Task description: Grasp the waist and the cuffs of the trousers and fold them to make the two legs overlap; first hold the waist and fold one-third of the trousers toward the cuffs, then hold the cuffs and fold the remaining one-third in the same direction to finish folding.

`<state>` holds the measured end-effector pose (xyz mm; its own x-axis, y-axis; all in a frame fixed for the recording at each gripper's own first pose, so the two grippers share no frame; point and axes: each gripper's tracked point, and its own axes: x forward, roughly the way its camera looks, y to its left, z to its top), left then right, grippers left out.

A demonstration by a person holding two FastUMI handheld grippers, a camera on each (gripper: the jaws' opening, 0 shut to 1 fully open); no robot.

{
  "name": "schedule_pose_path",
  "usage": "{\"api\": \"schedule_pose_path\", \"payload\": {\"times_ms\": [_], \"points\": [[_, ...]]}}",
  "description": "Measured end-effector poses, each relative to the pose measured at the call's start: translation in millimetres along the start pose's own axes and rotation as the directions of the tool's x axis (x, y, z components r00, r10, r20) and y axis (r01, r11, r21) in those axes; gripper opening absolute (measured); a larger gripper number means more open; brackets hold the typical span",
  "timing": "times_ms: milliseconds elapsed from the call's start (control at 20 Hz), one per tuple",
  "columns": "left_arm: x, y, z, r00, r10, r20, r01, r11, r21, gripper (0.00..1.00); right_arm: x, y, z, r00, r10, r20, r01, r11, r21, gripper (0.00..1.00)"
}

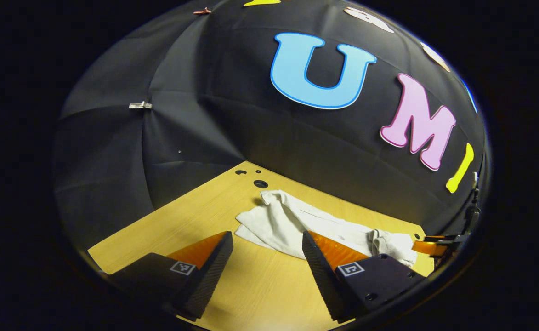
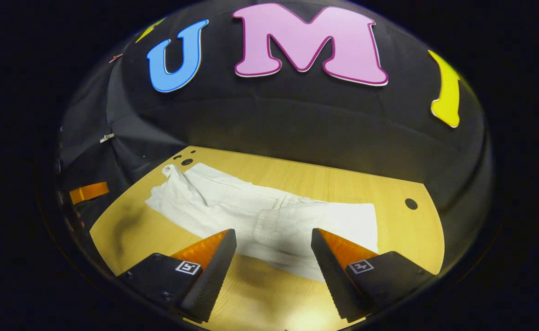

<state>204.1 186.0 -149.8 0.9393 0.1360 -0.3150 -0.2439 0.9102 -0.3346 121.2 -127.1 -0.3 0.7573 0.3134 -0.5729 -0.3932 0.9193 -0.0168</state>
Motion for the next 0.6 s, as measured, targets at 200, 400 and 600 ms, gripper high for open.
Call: {"api": "schedule_pose_path", "payload": {"times_ms": [200,400,600], "points": [[49,10,2,0.996,0.069,-0.051,-0.071,0.996,-0.047,0.96,-59,-19,0,0.999,-0.028,0.023,0.026,0.997,0.074,0.99],[100,18,-14,0.988,0.087,-0.127,-0.095,0.993,-0.064,0.96,-115,-44,-5,0.995,-0.093,0.042,0.088,0.991,0.103,0.99],[140,36,-24,0.971,0.156,-0.182,-0.168,0.985,-0.048,0.96,-166,-67,-21,0.982,-0.187,0.037,0.180,0.975,0.130,0.99]]}}
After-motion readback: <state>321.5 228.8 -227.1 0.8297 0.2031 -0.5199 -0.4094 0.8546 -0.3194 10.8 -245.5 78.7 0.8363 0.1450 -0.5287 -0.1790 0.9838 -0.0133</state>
